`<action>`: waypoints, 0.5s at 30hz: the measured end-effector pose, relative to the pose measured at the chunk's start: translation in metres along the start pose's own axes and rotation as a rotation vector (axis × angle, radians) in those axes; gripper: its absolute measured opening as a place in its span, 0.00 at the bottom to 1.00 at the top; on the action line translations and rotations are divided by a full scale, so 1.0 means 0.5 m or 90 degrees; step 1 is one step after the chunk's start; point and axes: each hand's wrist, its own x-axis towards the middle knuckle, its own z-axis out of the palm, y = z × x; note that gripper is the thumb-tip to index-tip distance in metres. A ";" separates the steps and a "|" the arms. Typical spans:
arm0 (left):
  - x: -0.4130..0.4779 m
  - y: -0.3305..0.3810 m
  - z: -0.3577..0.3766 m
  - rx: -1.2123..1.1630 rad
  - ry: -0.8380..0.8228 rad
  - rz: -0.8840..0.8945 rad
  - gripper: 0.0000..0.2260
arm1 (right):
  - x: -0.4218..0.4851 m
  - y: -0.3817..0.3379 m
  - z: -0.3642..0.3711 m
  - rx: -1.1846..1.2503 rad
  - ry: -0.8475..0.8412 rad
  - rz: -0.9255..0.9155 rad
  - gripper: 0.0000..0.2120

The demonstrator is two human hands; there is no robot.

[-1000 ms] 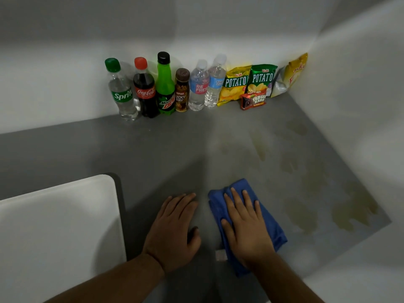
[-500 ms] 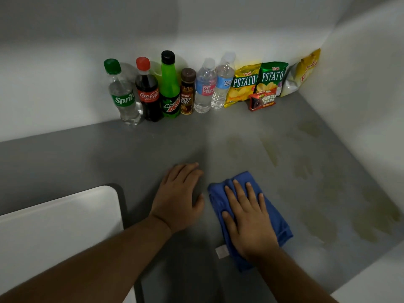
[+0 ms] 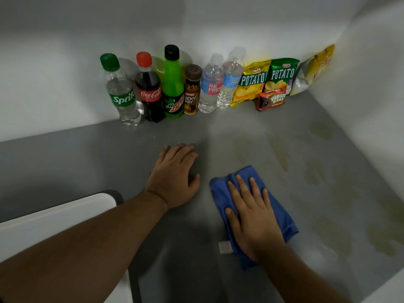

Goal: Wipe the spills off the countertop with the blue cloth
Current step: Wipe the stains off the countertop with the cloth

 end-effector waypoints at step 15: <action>0.005 -0.001 0.009 0.016 0.003 0.005 0.24 | 0.111 0.000 -0.014 -0.018 0.035 0.075 0.31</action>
